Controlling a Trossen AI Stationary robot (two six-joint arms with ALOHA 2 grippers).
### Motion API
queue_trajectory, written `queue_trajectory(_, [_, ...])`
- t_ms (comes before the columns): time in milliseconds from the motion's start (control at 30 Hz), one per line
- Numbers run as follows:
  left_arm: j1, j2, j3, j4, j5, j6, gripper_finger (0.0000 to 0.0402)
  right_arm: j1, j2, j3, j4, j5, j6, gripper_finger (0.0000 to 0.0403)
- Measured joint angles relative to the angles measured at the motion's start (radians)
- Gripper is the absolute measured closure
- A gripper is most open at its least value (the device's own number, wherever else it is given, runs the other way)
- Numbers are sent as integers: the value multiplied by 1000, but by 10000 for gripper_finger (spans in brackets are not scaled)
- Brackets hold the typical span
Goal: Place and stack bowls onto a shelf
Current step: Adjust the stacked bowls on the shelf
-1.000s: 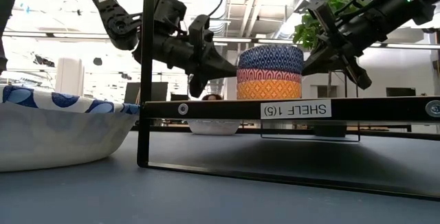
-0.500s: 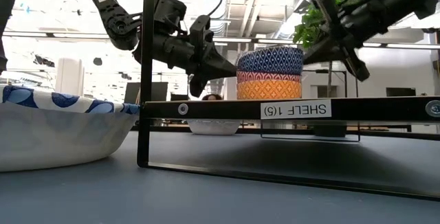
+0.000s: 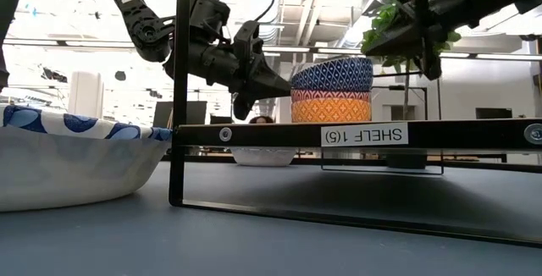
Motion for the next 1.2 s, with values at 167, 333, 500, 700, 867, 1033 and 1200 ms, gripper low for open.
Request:
queue_trajectory(167, [0,0,0,-4,-9,-1,401,27,48,0,48,6,-20,372])
queue_trajectory(333, [0,0,0,-7,-15,-6,401,43,94,0,44,11,5,372])
queue_trajectory(500, [0,0,0,-21,-16,-6,401,48,112,0,60,16,6,372])
queue_trajectory(700, [0,1,0,-22,-24,-1,401,48,99,0,84,16,6,372])
queue_trajectory(867, [0,1,0,-31,-36,19,402,48,100,0,92,16,6,372])
queue_trajectory(1033, [8,1,0,-40,-46,40,401,48,100,0,98,16,6,372])
queue_trajectory(1200, [40,-9,0,81,12,19,401,48,100,0,97,14,7,372])
